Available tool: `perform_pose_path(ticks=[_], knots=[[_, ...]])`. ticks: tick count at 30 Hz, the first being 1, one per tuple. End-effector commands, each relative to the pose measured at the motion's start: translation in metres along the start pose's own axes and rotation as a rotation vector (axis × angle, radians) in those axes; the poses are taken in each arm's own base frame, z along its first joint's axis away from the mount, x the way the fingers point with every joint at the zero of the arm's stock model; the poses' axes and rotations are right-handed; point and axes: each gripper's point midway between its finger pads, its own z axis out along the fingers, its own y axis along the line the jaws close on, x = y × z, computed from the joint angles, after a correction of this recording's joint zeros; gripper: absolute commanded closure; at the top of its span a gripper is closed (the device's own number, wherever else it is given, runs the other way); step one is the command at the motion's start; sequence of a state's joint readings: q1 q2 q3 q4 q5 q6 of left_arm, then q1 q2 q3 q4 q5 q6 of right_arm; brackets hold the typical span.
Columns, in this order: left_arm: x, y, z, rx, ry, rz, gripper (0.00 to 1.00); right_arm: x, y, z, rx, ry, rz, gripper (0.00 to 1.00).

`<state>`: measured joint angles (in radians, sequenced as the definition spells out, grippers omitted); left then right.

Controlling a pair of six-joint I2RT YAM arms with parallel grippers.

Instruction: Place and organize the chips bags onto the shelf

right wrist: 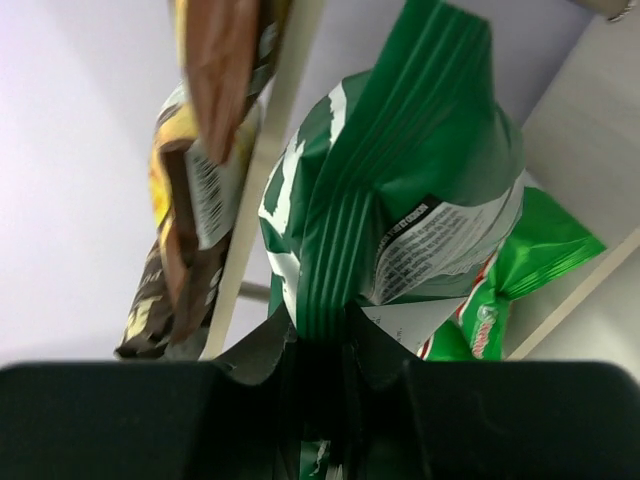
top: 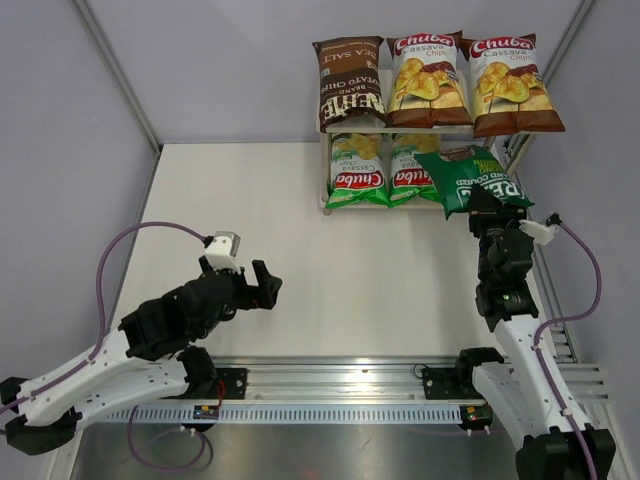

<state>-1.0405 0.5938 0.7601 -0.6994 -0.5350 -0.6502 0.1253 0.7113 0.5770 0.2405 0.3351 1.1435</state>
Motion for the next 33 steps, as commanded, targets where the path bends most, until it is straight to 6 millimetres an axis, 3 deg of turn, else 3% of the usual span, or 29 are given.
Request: perform_pose_path(ticks=[1,7,9,21,33], knots=[[-0.017,-0.003,-0.009,0.023,-0.045,-0.006,0.01,-0.016,0.048,0.002,-0.196,-0.011,0.154,1.00],[-0.014,-0.003,-0.007,0.020,-0.033,0.018,0.01,-0.015,0.036,0.025,-0.209,-0.012,0.161,1.00],[-0.014,-0.003,-0.007,0.020,-0.032,0.022,0.01,-0.025,0.028,0.034,-0.209,-0.044,0.170,1.00],[-0.012,-0.010,-0.008,0.066,-0.022,0.041,0.01,-0.040,0.024,0.079,-0.299,-0.125,0.183,1.00],[-0.016,-0.009,-0.020,0.090,-0.015,0.051,0.01,-0.037,0.011,0.132,-0.336,-0.150,0.118,1.00]])
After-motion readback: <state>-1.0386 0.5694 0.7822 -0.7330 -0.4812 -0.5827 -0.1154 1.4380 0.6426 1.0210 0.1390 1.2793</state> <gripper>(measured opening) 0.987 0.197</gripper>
